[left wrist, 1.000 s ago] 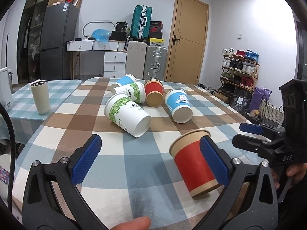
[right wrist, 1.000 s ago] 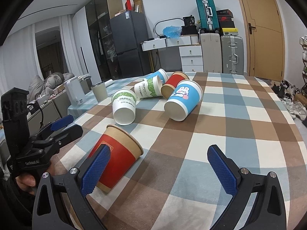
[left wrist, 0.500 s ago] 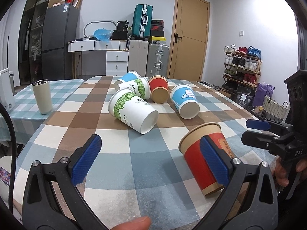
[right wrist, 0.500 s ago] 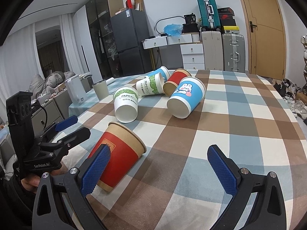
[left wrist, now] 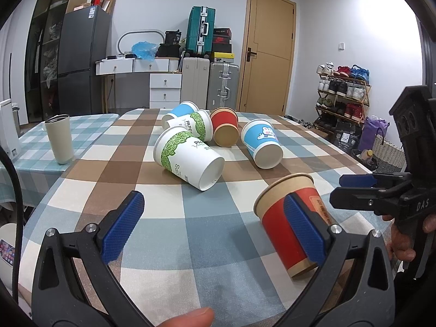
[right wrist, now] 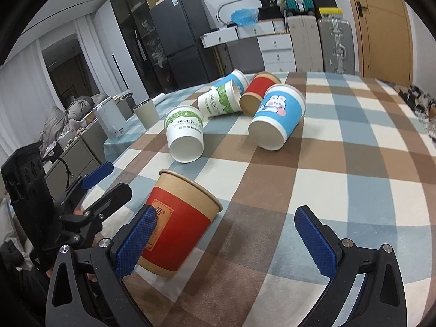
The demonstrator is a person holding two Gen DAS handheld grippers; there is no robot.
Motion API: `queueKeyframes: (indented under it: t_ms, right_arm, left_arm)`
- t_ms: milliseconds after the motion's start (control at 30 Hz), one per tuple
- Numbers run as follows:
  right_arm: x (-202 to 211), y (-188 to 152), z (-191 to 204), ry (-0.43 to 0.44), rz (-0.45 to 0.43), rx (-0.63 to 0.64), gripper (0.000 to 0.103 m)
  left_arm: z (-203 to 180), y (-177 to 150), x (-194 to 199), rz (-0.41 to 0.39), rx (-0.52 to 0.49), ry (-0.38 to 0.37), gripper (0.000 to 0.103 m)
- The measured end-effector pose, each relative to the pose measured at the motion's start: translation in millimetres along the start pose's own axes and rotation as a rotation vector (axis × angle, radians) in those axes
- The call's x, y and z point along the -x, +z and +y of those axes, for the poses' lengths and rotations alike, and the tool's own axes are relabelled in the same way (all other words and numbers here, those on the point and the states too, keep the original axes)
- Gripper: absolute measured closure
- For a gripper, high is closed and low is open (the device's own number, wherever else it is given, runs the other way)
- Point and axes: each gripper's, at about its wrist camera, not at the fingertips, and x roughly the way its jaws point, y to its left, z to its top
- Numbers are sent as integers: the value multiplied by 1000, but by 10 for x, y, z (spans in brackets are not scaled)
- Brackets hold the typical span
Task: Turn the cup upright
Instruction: 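Rotate the left gripper to tip the red cup rim-up while the right gripper approaches it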
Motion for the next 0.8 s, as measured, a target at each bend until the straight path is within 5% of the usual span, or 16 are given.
queueKeyframes:
  t_ms: [333, 633, 800]
  right_arm:
    - [-182, 99, 63, 43, 97, -44, 0]
    - [-426, 230, 54, 187, 225, -165, 1]
    - [-607, 270, 35, 244, 297, -216, 15]
  left_arm:
    - [20, 5, 9, -5, 1, 8, 1]
    - [35, 11, 16, -9, 1, 13, 1]
    - [41, 17, 17, -10, 3, 15, 1]
